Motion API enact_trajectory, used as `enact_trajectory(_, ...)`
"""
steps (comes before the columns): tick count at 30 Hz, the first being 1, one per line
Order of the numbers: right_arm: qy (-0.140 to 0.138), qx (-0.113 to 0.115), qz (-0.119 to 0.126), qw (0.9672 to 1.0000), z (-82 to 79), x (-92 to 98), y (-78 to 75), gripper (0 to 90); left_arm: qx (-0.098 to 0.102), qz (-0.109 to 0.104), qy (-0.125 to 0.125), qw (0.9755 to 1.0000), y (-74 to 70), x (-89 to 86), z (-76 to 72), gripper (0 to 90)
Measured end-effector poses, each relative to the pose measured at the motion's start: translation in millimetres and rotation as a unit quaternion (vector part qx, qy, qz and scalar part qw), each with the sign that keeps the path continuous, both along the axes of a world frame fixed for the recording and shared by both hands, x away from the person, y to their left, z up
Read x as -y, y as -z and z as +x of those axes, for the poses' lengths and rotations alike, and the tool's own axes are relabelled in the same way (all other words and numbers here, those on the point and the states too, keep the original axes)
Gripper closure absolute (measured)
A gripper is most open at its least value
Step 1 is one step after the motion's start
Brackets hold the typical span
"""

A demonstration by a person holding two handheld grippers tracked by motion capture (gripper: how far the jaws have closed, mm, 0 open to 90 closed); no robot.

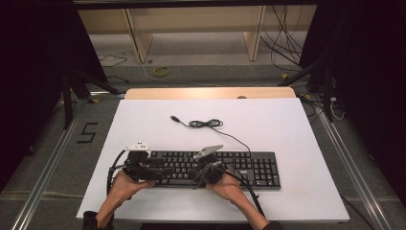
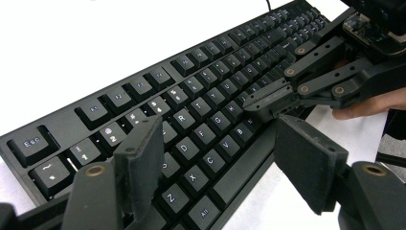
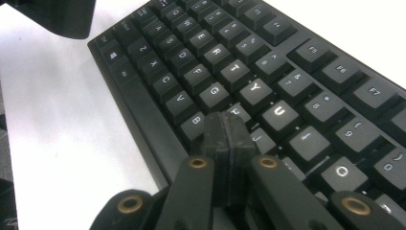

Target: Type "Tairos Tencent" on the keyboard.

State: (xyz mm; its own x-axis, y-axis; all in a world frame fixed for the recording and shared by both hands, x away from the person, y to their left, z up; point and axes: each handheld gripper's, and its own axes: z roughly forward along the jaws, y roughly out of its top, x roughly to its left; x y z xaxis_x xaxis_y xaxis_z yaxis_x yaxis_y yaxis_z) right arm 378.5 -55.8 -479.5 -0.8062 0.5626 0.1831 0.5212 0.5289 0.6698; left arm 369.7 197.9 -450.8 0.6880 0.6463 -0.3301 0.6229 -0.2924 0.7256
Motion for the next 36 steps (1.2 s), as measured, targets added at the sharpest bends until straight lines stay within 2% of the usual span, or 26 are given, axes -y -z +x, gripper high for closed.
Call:
enact_trajectory(5, 0.004, -0.007, 0.003, 1.0000, 1.4, 1.1, -2.0, 90.0, 0.001, 0.003, 0.002, 1.0000, -0.2, 0.6, 0.2, 34.4)
enact_trajectory(7, 0.008, -0.009, 0.018, 0.9998, 2.4, 5.0, -5.1, 90.0, 0.001, 0.003, 0.003, 1.0000, -0.6, 0.3, 0.6, 34.6)
enact_trajectory(11, 0.016, 0.006, 0.041, 0.9990, 2.4, 13.6, -15.5, 87.2, 0.002, 0.007, 0.004, 1.0000, 0.1, 1.0, 0.9, 35.6)
enact_trajectory(19, 0.024, 0.013, 0.064, 0.9976, -0.6, 27.7, -24.6, 66.4, 0.003, 0.019, 0.014, 0.9997, 0.6, 4.4, 0.2, 38.0)
enact_trajectory(30, 0.043, 0.014, 0.074, 0.9962, -2.2, 40.5, -25.5, 50.7, -0.009, 0.031, 0.023, 0.9992, 1.6, 6.6, 1.5, 48.3)
enact_trajectory(36, 0.050, 0.022, 0.080, 0.9953, -3.6, 46.5, -27.0, 45.3, -0.016, 0.038, 0.025, 0.9989, 1.3, 8.7, 1.5, 59.2)
